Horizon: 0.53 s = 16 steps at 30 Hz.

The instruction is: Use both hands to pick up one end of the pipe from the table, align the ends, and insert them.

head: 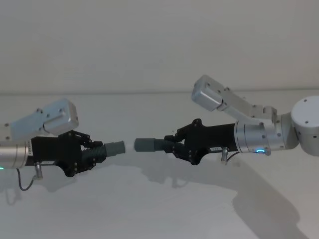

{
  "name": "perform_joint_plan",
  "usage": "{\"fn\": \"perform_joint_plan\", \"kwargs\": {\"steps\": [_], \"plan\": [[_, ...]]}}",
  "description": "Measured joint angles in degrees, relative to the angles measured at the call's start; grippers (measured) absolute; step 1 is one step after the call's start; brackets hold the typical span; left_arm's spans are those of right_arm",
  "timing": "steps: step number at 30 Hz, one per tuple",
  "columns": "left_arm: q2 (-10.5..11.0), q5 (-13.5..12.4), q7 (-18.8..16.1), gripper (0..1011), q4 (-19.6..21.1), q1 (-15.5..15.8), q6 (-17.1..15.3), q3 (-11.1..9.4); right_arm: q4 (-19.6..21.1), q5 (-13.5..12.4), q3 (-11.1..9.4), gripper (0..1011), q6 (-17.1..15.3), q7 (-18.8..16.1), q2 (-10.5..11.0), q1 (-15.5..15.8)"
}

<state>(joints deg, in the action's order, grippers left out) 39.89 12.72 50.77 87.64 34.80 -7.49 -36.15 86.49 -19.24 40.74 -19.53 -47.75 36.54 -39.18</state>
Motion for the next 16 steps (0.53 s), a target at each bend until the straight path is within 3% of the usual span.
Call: {"fn": "perform_joint_plan", "kwargs": {"steps": [16], "plan": [[0.0, 0.0, 0.0, 300, 0.0, 0.0, 0.0, 0.0, 0.1, -0.1, 0.0, 174, 0.1, 0.2, 0.0, 0.0]]}}
